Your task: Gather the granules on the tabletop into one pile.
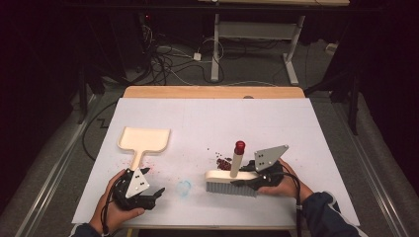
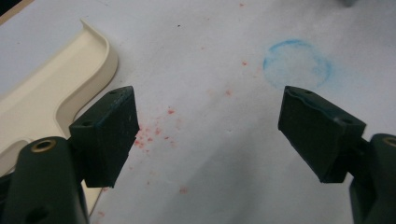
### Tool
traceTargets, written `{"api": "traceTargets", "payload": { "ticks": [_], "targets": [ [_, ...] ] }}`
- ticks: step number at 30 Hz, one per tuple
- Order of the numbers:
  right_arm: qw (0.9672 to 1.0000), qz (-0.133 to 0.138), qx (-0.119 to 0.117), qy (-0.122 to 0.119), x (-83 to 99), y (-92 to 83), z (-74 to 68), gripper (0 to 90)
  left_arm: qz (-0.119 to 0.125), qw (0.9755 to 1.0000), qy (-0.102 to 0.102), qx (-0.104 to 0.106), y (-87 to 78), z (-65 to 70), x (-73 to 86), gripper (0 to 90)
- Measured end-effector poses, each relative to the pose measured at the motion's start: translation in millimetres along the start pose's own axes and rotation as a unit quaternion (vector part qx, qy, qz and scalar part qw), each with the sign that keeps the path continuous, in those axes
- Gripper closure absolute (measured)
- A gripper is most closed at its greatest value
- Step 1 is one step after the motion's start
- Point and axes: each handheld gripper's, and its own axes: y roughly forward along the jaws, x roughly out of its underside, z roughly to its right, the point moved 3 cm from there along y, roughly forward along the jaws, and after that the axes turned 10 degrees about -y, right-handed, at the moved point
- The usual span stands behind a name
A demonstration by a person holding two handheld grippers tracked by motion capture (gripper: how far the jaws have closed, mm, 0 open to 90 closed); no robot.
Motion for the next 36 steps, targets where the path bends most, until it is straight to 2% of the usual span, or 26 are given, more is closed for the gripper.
{"api": "traceTargets", "payload": {
  "ticks": [6, 7, 11, 14, 17, 19, 22, 24, 26, 28, 30, 31, 36],
  "targets": [
    [1.0000, 0.000, -0.002, 0.001, -3.4, 15.0, 22.0, 66.8, 0.000, 1.0000, -0.001, 0.002, 0.4, 0.1, 0.3, 19.3],
    [1.0000, 0.000, -0.002, 0.001, -3.4, 15.0, 22.0, 66.8, 0.000, 1.0000, -0.002, 0.003, 0.3, 0.1, 0.4, 19.3],
    [0.9999, 0.000, 0.012, 0.003, -6.0, 18.2, 31.5, 66.9, 0.000, 1.0000, -0.002, 0.005, 0.2, 0.2, 0.4, 19.3],
    [0.9995, -0.002, 0.031, -0.001, -8.9, 17.3, 35.0, 67.2, 0.000, 1.0000, -0.001, 0.006, 0.3, 0.4, 0.4, 19.3],
    [0.9996, 0.008, 0.027, 0.003, -12.2, 13.5, 35.6, 67.2, 0.002, 1.0000, 0.002, 0.004, 0.5, -0.2, 0.0, 19.3],
    [0.9995, 0.008, 0.031, 0.002, -15.5, 10.2, 35.0, 67.2, 0.000, 1.0000, -0.002, 0.007, 0.2, 0.4, 0.4, 19.3],
    [0.9986, 0.003, 0.052, 0.002, -22.3, 2.8, 37.0, 67.2, 0.002, 1.0000, -0.005, 0.006, -0.1, 0.1, 0.0, 19.3],
    [0.9970, 0.008, 0.076, 0.011, -26.8, -3.2, 42.1, 67.2, 0.001, 1.0000, -0.005, 0.006, -0.5, -0.4, -0.2, 19.3],
    [0.9940, 0.001, 0.107, 0.024, -29.7, -7.3, 49.5, 67.2, 0.002, 1.0000, -0.006, 0.005, -0.6, -0.8, -0.4, 19.3],
    [0.9892, -0.013, 0.142, 0.035, -30.2, -9.3, 58.9, 67.1, 0.002, 1.0000, -0.008, 0.005, -0.5, -1.6, -0.3, 19.3],
    [0.9850, -0.024, 0.166, 0.040, -30.0, -8.9, 69.1, 67.2, 0.002, 0.9999, -0.011, 0.005, 0.1, -1.8, -0.2, 19.3],
    [0.9829, -0.029, 0.177, 0.041, -29.8, -7.4, 73.9, 67.2, 0.004, 1.0000, -0.008, 0.004, 0.7, -2.3, -0.5, 19.3],
    [0.9778, -0.058, 0.200, 0.027, -26.3, 10.4, 93.7, 67.3, -0.001, 0.9999, -0.011, 0.007, 1.9, -1.9, 0.2, 19.3]
  ]
}}
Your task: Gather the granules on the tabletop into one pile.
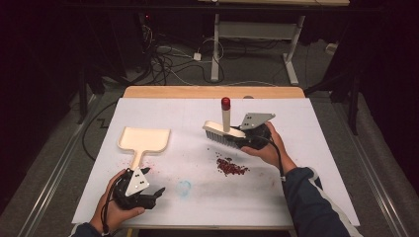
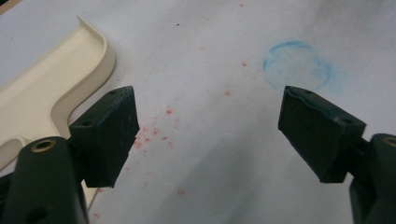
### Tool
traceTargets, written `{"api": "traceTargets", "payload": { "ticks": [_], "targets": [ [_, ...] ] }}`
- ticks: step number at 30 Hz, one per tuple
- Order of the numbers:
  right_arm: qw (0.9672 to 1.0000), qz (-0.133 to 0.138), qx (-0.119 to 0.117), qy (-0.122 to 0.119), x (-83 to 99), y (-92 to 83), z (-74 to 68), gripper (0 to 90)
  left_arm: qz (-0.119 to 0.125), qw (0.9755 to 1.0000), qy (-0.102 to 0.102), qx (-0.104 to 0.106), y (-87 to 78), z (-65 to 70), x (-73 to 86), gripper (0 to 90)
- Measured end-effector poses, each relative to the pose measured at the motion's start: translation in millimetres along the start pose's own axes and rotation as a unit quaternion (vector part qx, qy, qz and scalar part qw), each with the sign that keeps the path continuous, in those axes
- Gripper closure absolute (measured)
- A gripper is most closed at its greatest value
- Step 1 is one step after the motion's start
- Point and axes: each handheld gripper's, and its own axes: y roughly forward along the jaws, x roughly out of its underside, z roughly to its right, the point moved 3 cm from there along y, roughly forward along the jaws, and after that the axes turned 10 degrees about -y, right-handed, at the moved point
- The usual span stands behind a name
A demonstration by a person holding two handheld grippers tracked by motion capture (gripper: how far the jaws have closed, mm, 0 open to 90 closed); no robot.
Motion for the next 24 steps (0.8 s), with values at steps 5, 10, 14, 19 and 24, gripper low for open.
{"api": "traceTargets", "payload": {
  "ticks": [5, 10, 14, 19, 24],
  "targets": [
    [1.0000, -0.002, -0.005, -0.002, -0.3, 27.2, -1.2, 67.2, -0.003, 1.0000, 0.000, 0.000, 0.5, -0.9, 1.1, 19.3],
    [0.9993, 0.000, -0.036, -0.011, 1.6, 39.4, -11.7, 67.3, -0.002, 1.0000, 0.005, 0.000, 0.1, -0.6, 2.0, 19.3],
    [0.9970, 0.000, -0.058, -0.050, 5.4, 30.7, -22.9, 67.3, -0.005, 1.0000, 0.001, 0.003, -0.6, 1.3, 3.2, 19.3],
    [0.9926, -0.003, -0.087, -0.085, 16.5, 10.9, -32.7, 67.1, -0.006, 1.0000, 0.007, 0.000, 0.1, 1.3, 2.8, 19.3],
    [0.9902, 0.001, -0.097, -0.101, 26.3, -7.5, -37.6, 67.1, -0.009, 0.9999, 0.009, 0.000, 0.7, 2.3, 2.5, 19.3]
  ]
}}
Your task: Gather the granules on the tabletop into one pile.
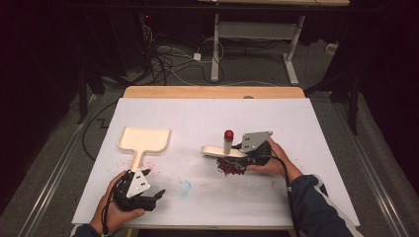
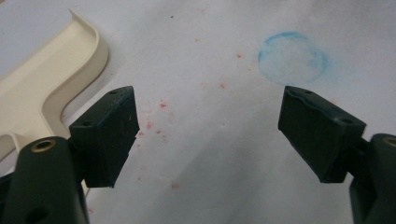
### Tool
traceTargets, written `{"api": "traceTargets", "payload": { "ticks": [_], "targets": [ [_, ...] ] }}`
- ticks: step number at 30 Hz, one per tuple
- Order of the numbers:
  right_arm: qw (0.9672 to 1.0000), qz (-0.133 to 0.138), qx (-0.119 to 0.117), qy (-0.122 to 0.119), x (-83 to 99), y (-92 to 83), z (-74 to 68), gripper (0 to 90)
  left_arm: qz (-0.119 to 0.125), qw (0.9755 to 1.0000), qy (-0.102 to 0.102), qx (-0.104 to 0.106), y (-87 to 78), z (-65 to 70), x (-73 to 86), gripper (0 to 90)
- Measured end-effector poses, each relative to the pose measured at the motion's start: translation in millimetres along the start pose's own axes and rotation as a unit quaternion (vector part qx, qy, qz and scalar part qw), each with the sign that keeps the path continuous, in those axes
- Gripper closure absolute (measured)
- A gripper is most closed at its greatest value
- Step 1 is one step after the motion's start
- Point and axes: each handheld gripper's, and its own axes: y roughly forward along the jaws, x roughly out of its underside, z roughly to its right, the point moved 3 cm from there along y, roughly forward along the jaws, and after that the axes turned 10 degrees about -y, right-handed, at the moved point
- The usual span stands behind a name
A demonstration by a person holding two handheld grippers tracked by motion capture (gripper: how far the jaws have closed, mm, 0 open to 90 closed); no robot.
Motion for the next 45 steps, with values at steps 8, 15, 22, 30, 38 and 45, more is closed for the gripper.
{"api": "traceTargets", "payload": {
  "ticks": [8, 15, 22, 30, 38, 45],
  "targets": [
    [0.9993, 0.017, 0.016, 0.031, 13.0, -18.6, -3.7, 67.3, 0.000, 1.0000, 0.002, 0.000, -0.3, 0.9, -0.5, 19.3],
    [0.9926, -0.001, 0.089, 0.082, 16.0, -32.1, 0.9, 67.2, 0.006, 1.0000, 0.003, 0.001, -1.6, 0.8, -1.6, 19.3],
    [0.9629, -0.036, 0.186, 0.192, 9.2, -57.9, -4.8, 67.3, 0.012, 0.9999, 0.007, 0.000, -4.1, 1.5, -2.9, 19.3],
    [0.9160, -0.108, 0.258, 0.287, 13.1, -57.5, -40.8, 67.2, 0.018, 0.9998, 0.000, 0.005, -6.0, 2.8, -3.5, 19.3],
    [0.8945, -0.131, 0.299, 0.305, -7.3, -33.1, -64.2, 67.3, 0.014, 0.9999, 0.006, 0.002, -4.4, 2.7, -4.8, 19.4],
    [0.8898, -0.147, 0.330, 0.279, -28.9, -3.4, -74.1, 67.2, 0.017, 0.9998, 0.003, 0.007, -4.1, 2.6, -5.2, 19.4]
  ]
}}
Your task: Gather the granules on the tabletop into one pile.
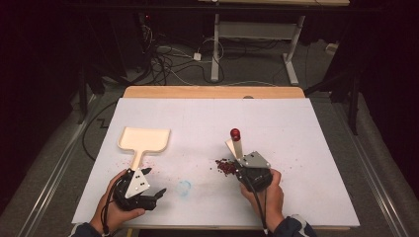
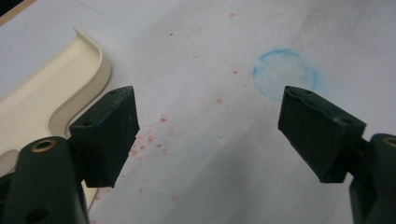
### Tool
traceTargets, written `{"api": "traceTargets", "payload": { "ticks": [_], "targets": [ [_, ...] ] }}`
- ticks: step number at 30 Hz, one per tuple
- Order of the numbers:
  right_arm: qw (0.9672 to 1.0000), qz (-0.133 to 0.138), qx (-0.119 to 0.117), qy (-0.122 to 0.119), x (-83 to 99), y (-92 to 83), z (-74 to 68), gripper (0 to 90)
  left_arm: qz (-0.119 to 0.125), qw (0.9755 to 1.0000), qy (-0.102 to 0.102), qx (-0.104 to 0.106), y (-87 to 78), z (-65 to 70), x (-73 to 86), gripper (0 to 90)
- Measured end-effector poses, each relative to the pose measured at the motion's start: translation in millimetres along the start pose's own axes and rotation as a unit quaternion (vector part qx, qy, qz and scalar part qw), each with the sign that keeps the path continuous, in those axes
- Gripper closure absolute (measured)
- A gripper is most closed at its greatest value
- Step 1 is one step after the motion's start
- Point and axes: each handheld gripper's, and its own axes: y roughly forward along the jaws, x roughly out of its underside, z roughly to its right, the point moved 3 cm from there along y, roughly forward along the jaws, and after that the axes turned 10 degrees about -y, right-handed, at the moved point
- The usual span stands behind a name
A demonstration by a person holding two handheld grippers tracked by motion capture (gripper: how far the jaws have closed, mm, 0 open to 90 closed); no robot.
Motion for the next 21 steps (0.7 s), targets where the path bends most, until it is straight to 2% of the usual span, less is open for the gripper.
{"api": "traceTargets", "payload": {
  "ticks": [2, 3, 4, 8, 10, 15, 18, 21],
  "targets": [
    [1.0000, 0.004, -0.002, 0.000, -3.5, 1.2, -6.9, 67.2, 0.003, 1.0000, 0.003, -0.001, -0.2, -0.3, -0.2, 19.4],
    [0.9999, 0.008, 0.005, -0.006, -5.2, 1.4, -9.3, 67.2, 0.004, 1.0000, 0.004, -0.001, -0.2, -0.4, -0.3, 19.4],
    [0.9999, 0.010, 0.001, 0.003, -6.8, 1.5, -11.8, 67.3, 0.004, 1.0000, 0.004, -0.001, -0.2, -0.4, -0.3, 19.4],
    [0.9998, 0.017, 0.001, 0.006, -13.1, 2.2, -15.0, 67.3, 0.002, 1.0000, 0.004, 0.000, 0.4, 0.0, -0.3, 19.4],
    [0.9998, 0.021, 0.006, -0.005, -13.8, 2.8, -13.6, 67.3, 0.003, 1.0000, 0.005, 0.000, 0.2, 0.4, -0.6, 19.4],
    [0.9993, 0.033, 0.004, 0.015, -13.4, -1.8, 1.0, 67.3, 0.001, 1.0000, 0.004, -0.001, 0.5, -0.1, -0.1, 19.4],
    [0.9982, 0.058, -0.006, 0.014, -16.8, -8.5, 10.3, 67.3, -0.001, 1.0000, 0.004, -0.003, 0.8, -0.3, 0.3, 19.3],
    [0.9959, 0.083, -0.029, 0.018, -21.1, -17.1, 14.2, 67.3, 0.000, 1.0000, 0.002, -0.007, 0.6, -1.1, 0.4, 19.4]
  ]
}}
